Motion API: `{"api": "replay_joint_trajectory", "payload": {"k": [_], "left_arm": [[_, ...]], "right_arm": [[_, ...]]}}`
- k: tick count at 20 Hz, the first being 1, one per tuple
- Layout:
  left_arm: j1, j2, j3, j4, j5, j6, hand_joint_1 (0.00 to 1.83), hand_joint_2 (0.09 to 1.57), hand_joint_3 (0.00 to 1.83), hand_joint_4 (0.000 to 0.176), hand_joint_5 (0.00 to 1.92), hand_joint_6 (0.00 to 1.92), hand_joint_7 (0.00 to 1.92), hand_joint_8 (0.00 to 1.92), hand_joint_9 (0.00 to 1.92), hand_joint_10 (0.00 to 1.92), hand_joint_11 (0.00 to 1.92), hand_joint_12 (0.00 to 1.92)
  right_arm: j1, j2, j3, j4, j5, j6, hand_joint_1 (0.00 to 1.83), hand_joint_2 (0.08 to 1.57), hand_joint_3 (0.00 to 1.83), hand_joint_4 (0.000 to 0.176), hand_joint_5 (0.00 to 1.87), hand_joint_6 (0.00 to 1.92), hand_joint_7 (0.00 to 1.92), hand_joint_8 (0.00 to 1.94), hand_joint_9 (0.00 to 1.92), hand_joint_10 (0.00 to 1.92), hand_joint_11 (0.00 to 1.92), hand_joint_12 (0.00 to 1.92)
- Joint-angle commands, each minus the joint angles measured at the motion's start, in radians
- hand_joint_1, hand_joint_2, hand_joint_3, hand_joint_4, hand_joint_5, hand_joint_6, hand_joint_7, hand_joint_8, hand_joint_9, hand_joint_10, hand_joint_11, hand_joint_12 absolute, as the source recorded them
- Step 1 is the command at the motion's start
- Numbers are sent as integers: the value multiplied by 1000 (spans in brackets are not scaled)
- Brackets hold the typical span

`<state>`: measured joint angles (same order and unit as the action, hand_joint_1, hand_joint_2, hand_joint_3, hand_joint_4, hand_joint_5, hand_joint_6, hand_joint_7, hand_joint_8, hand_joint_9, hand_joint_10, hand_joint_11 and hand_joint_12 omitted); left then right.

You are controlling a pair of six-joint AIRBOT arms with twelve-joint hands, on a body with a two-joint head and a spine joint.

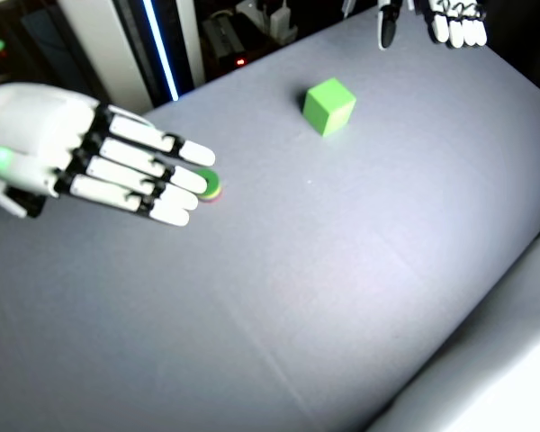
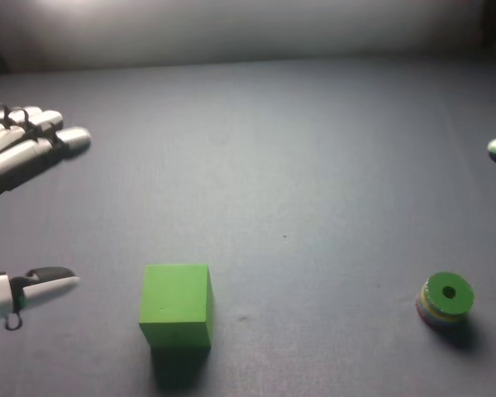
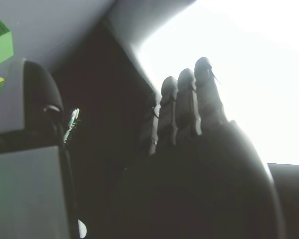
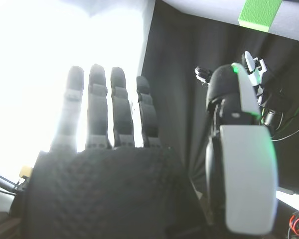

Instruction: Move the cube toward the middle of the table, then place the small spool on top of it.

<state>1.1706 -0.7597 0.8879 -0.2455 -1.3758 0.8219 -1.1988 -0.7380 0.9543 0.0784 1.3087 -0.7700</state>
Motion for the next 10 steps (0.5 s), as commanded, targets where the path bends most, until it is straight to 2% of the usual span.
{"api": "replay_joint_trajectory", "payload": {"k": [1,3,5,7,8,9,10], "left_arm": [[-6,6,4,-9,-117,0,699,965,9,76,302,3,150,0,133,9,0,467],[-6,6,4,-8,-114,0,719,967,3,68,305,2,147,0,134,4,0,479],[-9,5,5,3,-97,0,704,961,0,86,293,0,150,1,136,3,0,472],[-24,-1,13,34,-51,-7,679,931,0,140,261,0,165,9,170,15,0,477],[-39,-7,20,59,-15,-15,659,891,0,157,237,0,175,5,184,10,0,462],[-57,-13,26,83,20,-19,628,868,0,168,215,0,172,1,178,4,0,424],[-88,-20,32,120,67,-25,581,856,0,159,166,0,147,0,165,0,0,417]], "right_arm": [[12,6,5,21,119,5,717,1280,2,0,374,1,345,0,363,1,249,395],[12,5,5,21,119,5,703,1282,0,0,386,0,350,0,365,0,268,350],[12,5,6,19,117,5,661,1293,4,0,378,0,341,0,357,0,271,330],[12,4,7,18,116,5,663,1298,5,0,384,3,338,1,367,5,279,331],[13,4,8,17,116,5,696,1297,2,0,390,4,341,2,377,7,297,334],[15,4,9,15,115,5,688,1303,4,0,384,1,330,1,365,1,283,323],[16,4,10,14,114,5,707,1294,0,0,396,4,342,4,374,4,292,324]]}}
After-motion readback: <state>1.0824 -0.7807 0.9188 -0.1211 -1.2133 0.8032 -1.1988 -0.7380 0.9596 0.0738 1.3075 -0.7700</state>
